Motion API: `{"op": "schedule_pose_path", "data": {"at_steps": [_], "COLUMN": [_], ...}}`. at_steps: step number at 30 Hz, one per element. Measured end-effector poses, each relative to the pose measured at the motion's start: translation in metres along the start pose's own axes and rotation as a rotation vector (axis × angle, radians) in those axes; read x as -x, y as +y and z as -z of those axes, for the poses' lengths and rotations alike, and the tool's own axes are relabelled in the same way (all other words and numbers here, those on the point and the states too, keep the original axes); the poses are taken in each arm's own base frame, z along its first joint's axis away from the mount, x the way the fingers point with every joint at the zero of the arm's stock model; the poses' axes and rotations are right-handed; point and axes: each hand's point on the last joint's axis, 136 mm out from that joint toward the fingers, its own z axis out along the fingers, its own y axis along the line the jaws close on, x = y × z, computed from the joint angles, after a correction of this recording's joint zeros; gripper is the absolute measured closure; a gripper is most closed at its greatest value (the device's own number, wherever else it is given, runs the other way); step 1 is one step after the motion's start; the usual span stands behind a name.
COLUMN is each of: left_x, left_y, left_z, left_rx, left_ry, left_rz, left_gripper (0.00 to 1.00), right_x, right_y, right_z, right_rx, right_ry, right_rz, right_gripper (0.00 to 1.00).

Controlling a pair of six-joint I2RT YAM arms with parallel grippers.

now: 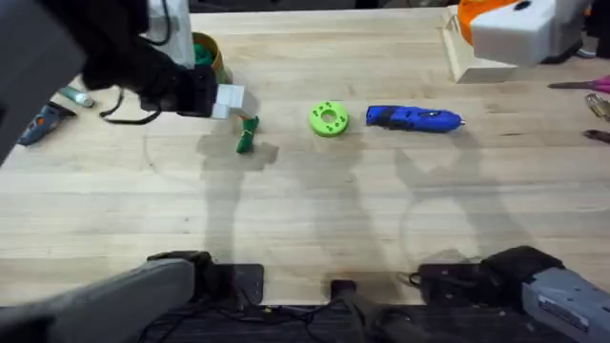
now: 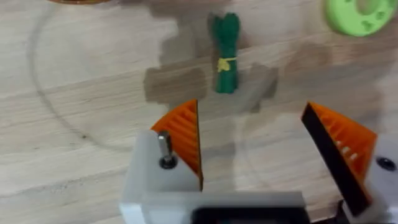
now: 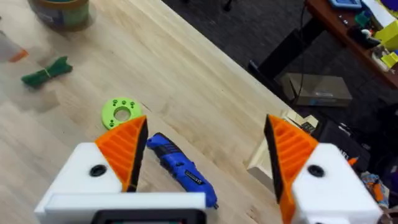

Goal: Pick up the gripper from the table and insert it into the empty holder that is missing its gripper. Then pick up a screw, insert it into the mounting hole, and use the screwdriver to tighten it. Finally, clean up the table by picking up the vegetable and placing it into the bucket.

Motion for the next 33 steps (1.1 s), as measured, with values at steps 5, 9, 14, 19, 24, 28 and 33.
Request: {"op": "schedule_pose_path", "data": {"at_steps": [5,9,14,19,24,28,33], "left_x": [0.0,0.001,0.0,-0.007,-0.014,-0.013,-0.01], "left_y": [0.013,0.014,0.006,-0.001,-0.002,0.0,0.004], "left_z": [-0.032,-0.049,-0.07,-0.094,-0.115,-0.128,-0.129], "left_rx": [0.03,0.039,0.033,0.044,0.065,0.086,0.107], "left_ry": [0.092,0.13,0.178,0.253,0.312,0.322,0.315], "left_rz": [0.041,0.037,0.018,0.009,0.002,-0.001,0.002], "left_gripper": [0.014,0.013,0.013,0.013,0.01,0.006,0.152], "right_x": [-0.002,-0.002,-0.002,-0.002,-0.002,-0.002,-0.002], "right_y": [0.001,0.001,0.001,0.001,0.001,0.001,0.001], "right_z": [0.0,0.0,0.0,0.0,0.0,0.0,0.0], "right_rx": [0.003,0.003,0.003,0.003,0.003,0.003,0.003], "right_ry": [0.007,0.007,0.006,0.007,0.007,0.006,0.006], "right_rz": [-0.001,-0.001,-0.001,-0.001,-0.001,-0.001,-0.004], "right_gripper": [0.01,0.01,0.01,0.01,0.01,0.008,0.01]}}
